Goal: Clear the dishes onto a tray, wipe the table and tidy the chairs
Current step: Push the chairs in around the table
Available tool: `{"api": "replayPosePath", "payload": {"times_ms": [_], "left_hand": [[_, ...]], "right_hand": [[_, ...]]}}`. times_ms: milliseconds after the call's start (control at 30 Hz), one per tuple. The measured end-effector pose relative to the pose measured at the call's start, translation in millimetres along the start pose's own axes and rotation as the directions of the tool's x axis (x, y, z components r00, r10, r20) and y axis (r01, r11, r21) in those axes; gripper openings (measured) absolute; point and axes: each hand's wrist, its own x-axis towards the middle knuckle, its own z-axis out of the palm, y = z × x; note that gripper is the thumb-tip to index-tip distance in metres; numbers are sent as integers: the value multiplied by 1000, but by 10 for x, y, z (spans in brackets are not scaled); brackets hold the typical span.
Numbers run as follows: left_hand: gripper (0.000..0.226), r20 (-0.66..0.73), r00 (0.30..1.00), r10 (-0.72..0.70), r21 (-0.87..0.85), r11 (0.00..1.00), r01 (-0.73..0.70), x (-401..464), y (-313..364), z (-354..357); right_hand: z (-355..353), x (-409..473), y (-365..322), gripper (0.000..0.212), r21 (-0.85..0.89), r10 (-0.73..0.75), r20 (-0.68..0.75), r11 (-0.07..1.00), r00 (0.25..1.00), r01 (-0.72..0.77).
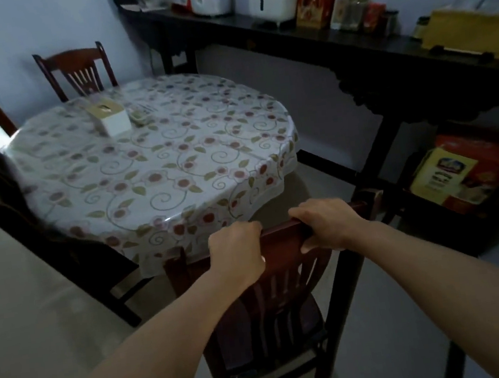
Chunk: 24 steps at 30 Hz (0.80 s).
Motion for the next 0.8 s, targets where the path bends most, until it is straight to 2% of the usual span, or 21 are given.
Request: {"api": "replayPosePath", "payload": {"times_ms": [167,433,700,800], "left_hand": [[35,-33,999,22,-3,1000,-22,409,-195,-43],[40,-64,998,-21,11,1000,22,1082,-18,-49],[36,33,971,-237,46,971,235,2013,469,-31],[34,38,962,-269,80,961,265,2281,641,47]], "right_hand": [[-141,382,141,46,-15,5,36,1000,999,-5],[-208,850,777,57,-27,-42,-21,999,999,42],[-103,1398,1720,59,-51,-167,-79,985,983,163],[-43,1551,2008,56,-46,-211,-112,977,971,207]]}}
